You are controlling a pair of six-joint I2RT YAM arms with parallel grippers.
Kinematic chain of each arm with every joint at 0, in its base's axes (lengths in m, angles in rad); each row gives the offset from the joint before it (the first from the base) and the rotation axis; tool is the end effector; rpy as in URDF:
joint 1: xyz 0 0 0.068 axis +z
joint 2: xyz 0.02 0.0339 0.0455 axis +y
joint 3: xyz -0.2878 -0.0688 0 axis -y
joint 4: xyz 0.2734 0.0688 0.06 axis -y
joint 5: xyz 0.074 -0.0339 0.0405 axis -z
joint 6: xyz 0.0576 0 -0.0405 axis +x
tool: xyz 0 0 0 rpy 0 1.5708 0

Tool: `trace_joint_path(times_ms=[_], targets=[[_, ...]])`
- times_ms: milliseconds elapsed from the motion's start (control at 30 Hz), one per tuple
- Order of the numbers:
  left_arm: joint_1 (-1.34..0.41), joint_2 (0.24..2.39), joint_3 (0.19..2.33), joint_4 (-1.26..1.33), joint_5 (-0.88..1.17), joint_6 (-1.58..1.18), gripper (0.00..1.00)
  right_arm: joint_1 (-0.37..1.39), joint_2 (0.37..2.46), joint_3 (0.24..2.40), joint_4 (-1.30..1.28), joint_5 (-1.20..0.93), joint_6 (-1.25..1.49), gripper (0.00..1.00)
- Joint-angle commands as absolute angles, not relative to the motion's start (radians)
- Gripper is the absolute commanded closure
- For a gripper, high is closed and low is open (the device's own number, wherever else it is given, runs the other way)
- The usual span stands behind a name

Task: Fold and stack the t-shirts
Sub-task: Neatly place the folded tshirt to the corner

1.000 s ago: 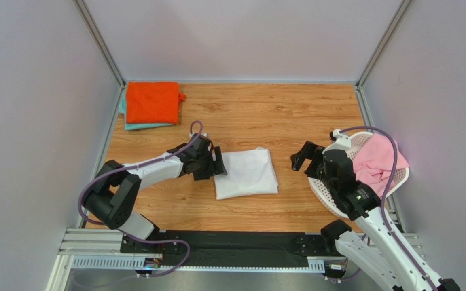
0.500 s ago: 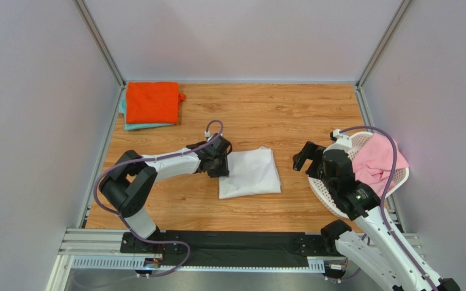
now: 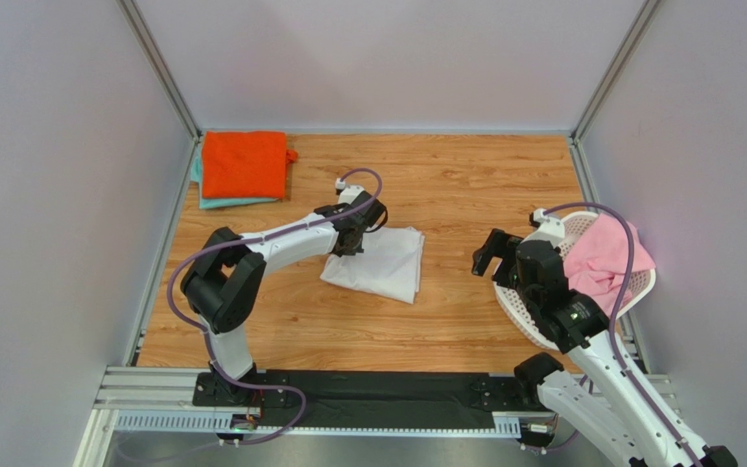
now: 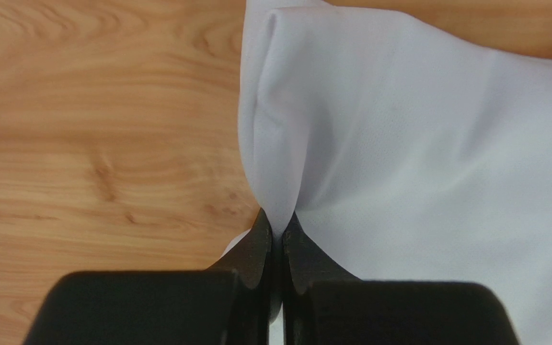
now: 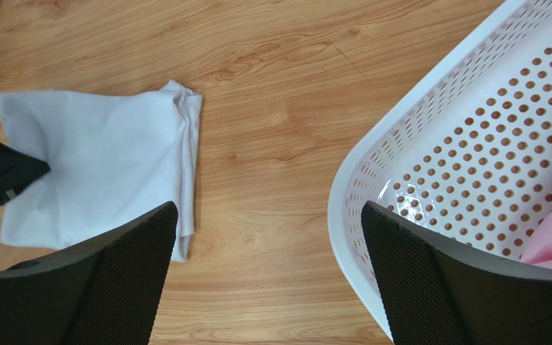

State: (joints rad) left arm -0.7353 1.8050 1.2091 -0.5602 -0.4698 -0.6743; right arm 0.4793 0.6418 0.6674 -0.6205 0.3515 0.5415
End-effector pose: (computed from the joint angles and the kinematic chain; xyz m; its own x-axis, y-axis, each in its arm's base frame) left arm 0.3121 -0.2471 0.1749 -0.8192 -0.0097 -0.5734 -0.0622 0.9955 0.0721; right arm 0.1576 0.0596 0.2810 -0.5189 0.2757 -0.8092 0.1021 0.9598 0.2615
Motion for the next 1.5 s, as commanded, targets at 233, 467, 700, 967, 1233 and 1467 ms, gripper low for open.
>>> trace_joint_path(times_ms=[233,467,700,967,1233,1467], targets=[[-0.562,1.779,1.309,-0.333,-0.729,-0.223,1.00,0.479,0.646,0.675,-0.615,0.370,0.514,0.00],[-0.400,1.812,1.354,-0.097,-0.672,0.066,1.00,0.479,0.667,0.678,-0.611,0.376,0.497,0.00],[-0.311,1.922,1.540,-0.051,-0.687,0.202,1.00,0.480,0.707,0.681,-0.609,0.397,0.476,0.00],[-0.252,1.959,1.637,-0.005,-0.736,0.308,1.00,0.479,0.781,0.689,-0.597,0.406,0.460,0.00],[-0.245,1.930,1.683,0.028,-0.750,0.403,1.00,0.477,0.831,0.698,-0.595,0.405,0.460,0.00],[-0.245,1.833,1.669,-0.029,-0.703,0.364,1.00,0.479,0.836,0.695,-0.594,0.411,0.459,0.00]])
